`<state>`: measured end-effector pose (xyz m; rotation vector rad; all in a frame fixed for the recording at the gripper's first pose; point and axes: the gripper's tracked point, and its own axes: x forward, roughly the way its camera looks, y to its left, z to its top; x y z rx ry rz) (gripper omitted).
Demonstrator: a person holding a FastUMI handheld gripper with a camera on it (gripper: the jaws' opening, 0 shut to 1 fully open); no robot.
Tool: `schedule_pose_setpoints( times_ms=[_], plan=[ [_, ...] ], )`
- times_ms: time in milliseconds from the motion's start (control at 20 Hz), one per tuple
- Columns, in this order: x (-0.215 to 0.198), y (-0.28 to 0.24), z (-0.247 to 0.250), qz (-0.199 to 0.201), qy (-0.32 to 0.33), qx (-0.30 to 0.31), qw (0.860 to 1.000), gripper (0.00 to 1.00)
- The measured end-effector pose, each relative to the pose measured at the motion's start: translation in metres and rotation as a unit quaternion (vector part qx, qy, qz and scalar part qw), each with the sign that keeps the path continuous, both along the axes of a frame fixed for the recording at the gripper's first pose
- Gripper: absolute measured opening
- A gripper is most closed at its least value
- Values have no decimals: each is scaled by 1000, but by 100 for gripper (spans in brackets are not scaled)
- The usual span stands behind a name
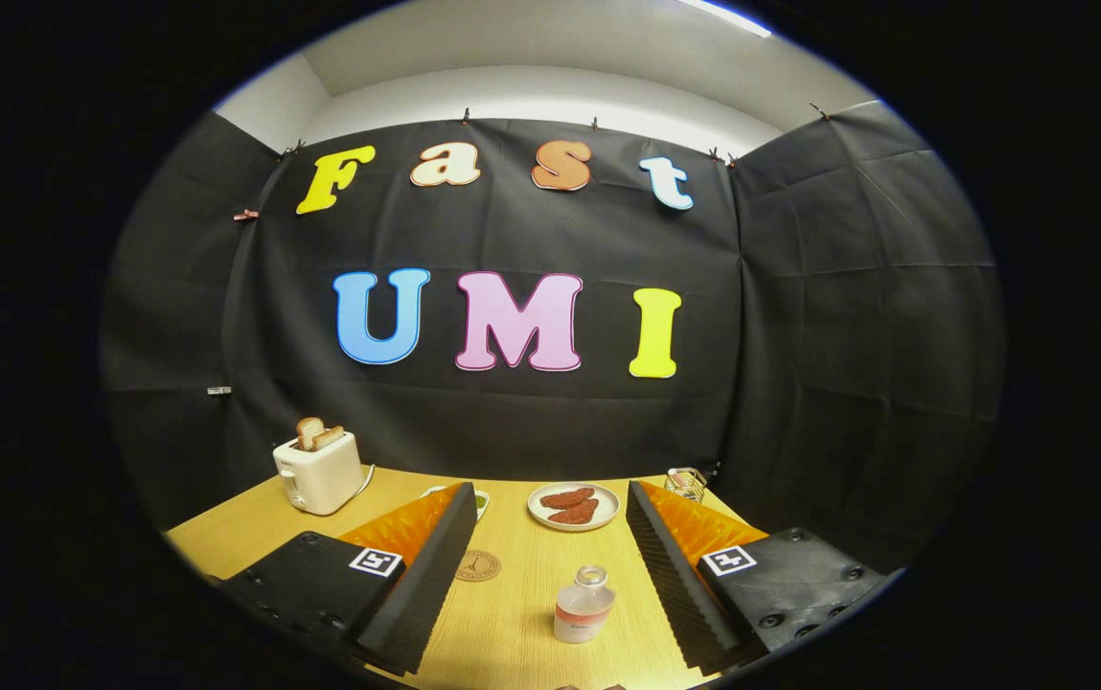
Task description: Take the bottle from table, then pour the juice into the cup, finally place the bottle on the coaster
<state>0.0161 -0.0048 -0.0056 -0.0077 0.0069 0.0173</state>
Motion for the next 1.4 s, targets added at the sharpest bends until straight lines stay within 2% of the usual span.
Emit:
schedule_pose_setpoints(
  times_ms=[300, 750, 1050, 1400],
  plan=[
    [13, -12, -19, -1, 12, 5, 1000, 97],
    [46, -34, -84, -3, 56, 18, 998, 97],
    [67, -37, -141, 18, 103, 28, 994, 97],
    [75, -40, -183, 43, 124, 42, 990, 97]
  ],
)
